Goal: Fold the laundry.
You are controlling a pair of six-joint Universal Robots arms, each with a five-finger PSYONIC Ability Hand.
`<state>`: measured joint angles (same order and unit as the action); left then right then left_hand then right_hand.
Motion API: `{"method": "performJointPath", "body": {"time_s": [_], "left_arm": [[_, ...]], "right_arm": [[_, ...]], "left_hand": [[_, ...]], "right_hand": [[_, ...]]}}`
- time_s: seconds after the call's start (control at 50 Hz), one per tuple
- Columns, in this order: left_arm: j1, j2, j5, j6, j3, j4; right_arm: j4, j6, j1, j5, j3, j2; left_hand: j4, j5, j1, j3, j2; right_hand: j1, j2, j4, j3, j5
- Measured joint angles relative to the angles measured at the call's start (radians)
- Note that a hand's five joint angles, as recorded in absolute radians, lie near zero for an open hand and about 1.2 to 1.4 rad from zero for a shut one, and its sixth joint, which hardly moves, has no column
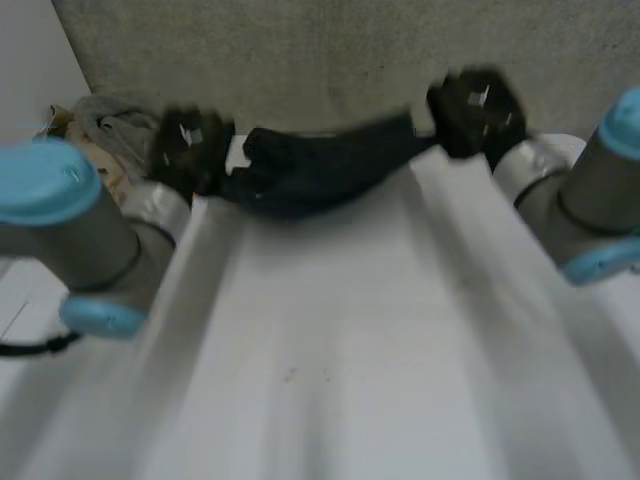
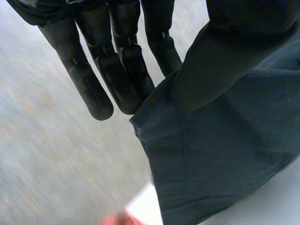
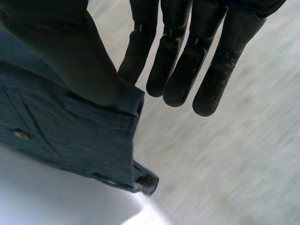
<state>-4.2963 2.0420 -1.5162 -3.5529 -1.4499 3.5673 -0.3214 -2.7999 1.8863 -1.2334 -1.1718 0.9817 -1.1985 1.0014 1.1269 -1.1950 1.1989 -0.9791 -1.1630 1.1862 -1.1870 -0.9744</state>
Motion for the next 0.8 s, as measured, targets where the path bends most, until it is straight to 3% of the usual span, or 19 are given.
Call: {"method": "performJointPath", "body": {"time_s": [0.12, 0.26, 0.48, 0.52, 0.54, 0.58, 0.62, 0.64, 0.72, 0.8], "left_arm": [[0.027, 0.047, -0.025, -0.087, -0.122, -0.035], [0.058, -0.022, -0.064, -0.133, -0.242, -0.158], [0.067, -0.200, -0.073, -0.130, -0.380, -0.393], [0.067, -0.207, -0.072, -0.129, -0.385, -0.401], [0.069, -0.219, -0.071, -0.126, -0.389, -0.400], [0.069, -0.224, -0.070, -0.124, -0.386, -0.385], [0.070, -0.227, -0.070, -0.123, -0.374, -0.358], [0.071, -0.227, -0.070, -0.122, -0.370, -0.351], [0.078, -0.233, -0.072, -0.118, -0.323, -0.307], [0.099, -0.256, -0.075, -0.105, -0.233, -0.277]], "right_arm": [[0.112, 0.113, 0.006, 0.009, -0.116, -0.042], [0.405, 0.296, -0.004, 0.002, -0.200, -0.050], [0.699, 0.413, -0.104, 0.017, -0.348, 0.129], [0.700, 0.418, -0.111, 0.023, -0.360, 0.145], [0.675, 0.415, -0.125, 0.043, -0.394, 0.179], [0.647, 0.404, -0.129, 0.055, -0.411, 0.193], [0.551, 0.345, -0.132, 0.075, -0.448, 0.211], [0.535, 0.334, -0.132, 0.076, -0.453, 0.212], [0.415, 0.229, -0.128, 0.085, -0.487, 0.216], [0.242, 0.003, -0.085, 0.084, -0.526, 0.207]], "left_hand": [[-0.003, 0.000, 0.000, -0.001, 0.000], [-0.003, 0.000, 0.000, -0.001, 0.000], [-0.003, 0.000, 0.000, -0.001, 0.000], [-0.003, 0.000, 0.000, -0.001, 0.000], [-0.003, 0.000, 0.000, -0.001, 0.000], [-0.003, 0.000, 0.000, -0.001, 0.000], [-0.003, 0.004, 0.000, -0.001, 0.000], [-0.003, 0.004, 0.000, -0.001, 0.000], [-0.003, 0.004, 0.000, -0.001, 0.000], [-0.003, 0.004, 0.000, -0.001, 0.000]], "right_hand": [[-0.022, 0.000, 0.000, 0.000, -0.019], [-0.022, 0.000, 0.000, 0.000, -0.023], [-0.017, 0.004, -0.007, 0.007, -0.019], [0.032, 0.062, -0.065, 0.076, 0.032], [0.372, 0.459, -0.455, 0.471, 0.407], [0.372, 0.459, -0.455, 0.471, 0.407], [0.664, 0.805, -0.814, 0.825, 0.776], [0.717, 0.855, -0.880, 0.878, 0.837], [0.780, 0.939, -0.953, 0.970, 0.908], [0.782, 0.945, -0.954, 0.976, 0.911]]}}
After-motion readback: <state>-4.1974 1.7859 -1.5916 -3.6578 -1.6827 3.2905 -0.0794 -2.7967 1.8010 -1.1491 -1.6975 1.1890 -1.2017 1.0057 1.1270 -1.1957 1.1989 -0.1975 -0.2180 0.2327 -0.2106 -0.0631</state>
